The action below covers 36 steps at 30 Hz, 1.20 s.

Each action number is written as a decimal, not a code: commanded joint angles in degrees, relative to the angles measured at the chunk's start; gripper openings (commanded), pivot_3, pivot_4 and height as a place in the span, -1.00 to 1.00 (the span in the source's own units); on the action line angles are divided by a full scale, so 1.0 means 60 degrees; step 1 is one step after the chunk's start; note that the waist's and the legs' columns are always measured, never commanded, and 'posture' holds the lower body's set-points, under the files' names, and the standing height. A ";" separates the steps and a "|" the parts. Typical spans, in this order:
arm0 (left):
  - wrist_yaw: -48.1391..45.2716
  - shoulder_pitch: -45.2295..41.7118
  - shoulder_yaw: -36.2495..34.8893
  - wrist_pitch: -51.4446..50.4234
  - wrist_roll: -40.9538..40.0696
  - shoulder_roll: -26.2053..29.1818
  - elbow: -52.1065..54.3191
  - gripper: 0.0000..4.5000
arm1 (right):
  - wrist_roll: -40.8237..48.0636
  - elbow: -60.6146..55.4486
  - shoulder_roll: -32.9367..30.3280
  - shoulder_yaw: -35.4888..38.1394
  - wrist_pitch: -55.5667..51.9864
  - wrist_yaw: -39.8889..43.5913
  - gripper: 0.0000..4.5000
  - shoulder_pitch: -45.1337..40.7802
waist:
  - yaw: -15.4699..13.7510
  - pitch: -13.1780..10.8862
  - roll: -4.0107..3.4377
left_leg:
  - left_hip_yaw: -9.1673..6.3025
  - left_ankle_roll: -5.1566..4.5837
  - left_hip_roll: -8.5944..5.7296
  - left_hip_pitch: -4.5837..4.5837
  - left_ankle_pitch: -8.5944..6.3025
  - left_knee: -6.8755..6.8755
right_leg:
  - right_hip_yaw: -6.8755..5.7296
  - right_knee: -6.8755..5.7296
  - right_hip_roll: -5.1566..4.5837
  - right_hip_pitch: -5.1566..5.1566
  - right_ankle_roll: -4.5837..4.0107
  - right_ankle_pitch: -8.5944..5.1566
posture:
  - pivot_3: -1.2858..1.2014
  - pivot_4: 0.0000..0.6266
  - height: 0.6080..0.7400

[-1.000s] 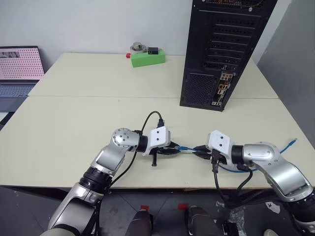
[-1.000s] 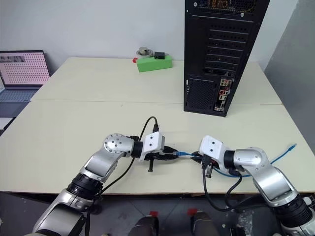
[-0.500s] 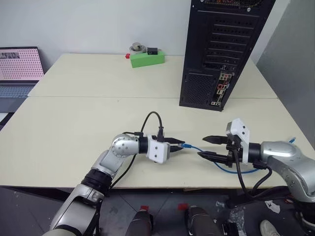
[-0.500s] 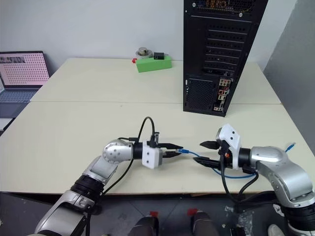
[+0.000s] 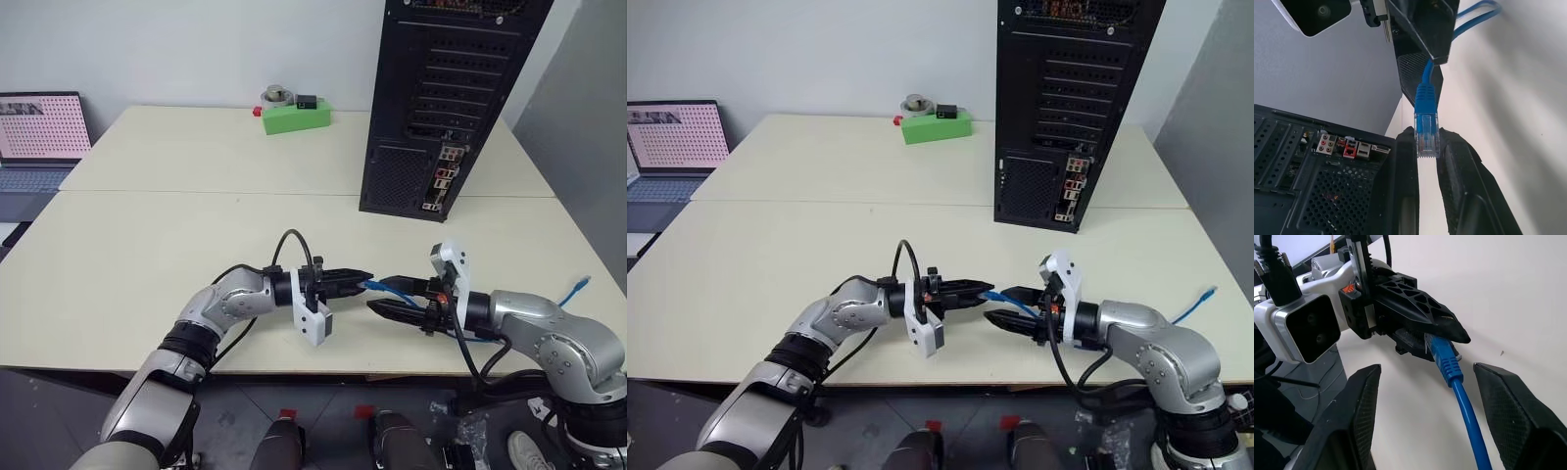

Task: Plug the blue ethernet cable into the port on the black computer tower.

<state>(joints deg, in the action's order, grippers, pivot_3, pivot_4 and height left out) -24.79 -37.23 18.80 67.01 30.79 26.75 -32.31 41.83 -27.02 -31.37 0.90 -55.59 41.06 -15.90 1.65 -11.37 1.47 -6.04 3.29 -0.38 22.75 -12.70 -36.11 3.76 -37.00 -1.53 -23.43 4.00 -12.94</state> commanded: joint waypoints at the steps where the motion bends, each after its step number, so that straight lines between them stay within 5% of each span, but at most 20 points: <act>1: 0.0441 -0.0279 0.0080 0.0196 0.0161 0.0052 0.0130 -0.88 | 0.0353 -0.0089 0.0139 0.0100 0.0002 -0.0082 0.10 -0.0265 | 0.0001 0.0000 0.0000 | 0.0000 0.0000 0.0000 0.0000 0.0000 0.0000 | -0.0001 -0.0001 0.0000 0.0000 0.0000 0.0000 | 0.03 -0.52 1.00; 11: 0.0778 -0.0224 0.0276 0.0182 0.0185 0.0083 0.0296 -0.88 | 0.0449 0.0027 0.0197 0.0076 -0.0047 -0.0198 -0.95 -0.0365 | 0.0003 0.0000 0.0000 | -0.0001 0.0000 0.0001 0.0000 0.0000 0.0001 | -0.0001 -0.0001 0.0001 0.0000 0.0000 0.0000 | 0.03 -0.52 1.00; 21: 0.0659 -0.0085 0.0430 0.0077 -0.0136 0.0139 0.0338 -0.88 | 0.0517 0.0206 0.0142 0.0057 -0.0122 -0.0169 -1.00 -0.0554 | 0.0005 0.0001 -0.0001 | -0.0001 0.0000 0.0001 0.0000 0.0000 0.0001 | -0.0001 -0.0001 0.0001 0.0000 0.0000 0.0000 | 0.03 -0.52 1.00; 26: -0.0203 -0.0061 0.0748 -0.0525 -0.1134 0.0244 0.0015 -0.30 | 0.0433 0.0328 -0.0015 0.0057 -0.0146 -0.0157 -1.00 -0.0656 | 0.0009 0.0001 -0.0001 | -0.0001 0.0000 0.0001 -0.0001 0.0000 0.0001 | -0.0001 -0.0002 0.0001 0.0000 0.0000 0.0000 | 0.03 -0.52 1.00; 36: -0.2978 0.0621 -0.0279 -0.7265 -0.5104 -0.0678 0.1012 0.63 | -0.1532 0.0250 0.0355 0.0360 0.1019 -0.2570 -1.00 -0.0795 | 0.0032 0.0001 -0.0003 | -0.0005 -0.0001 0.0009 0.0002 0.0001 0.0002 | -0.0002 -0.0008 0.0012 -0.0006 -0.0002 -0.0001 | 0.03 -0.52 1.00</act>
<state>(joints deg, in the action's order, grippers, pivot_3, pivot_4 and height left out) -39.62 -34.03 19.73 34.45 6.71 23.80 -31.68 36.63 -23.58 -29.90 1.34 -52.70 30.36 -19.23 1.84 -11.36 1.46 -6.07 3.28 -0.32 22.78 -12.70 -36.10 3.74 -37.03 -1.46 -23.48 3.99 -12.94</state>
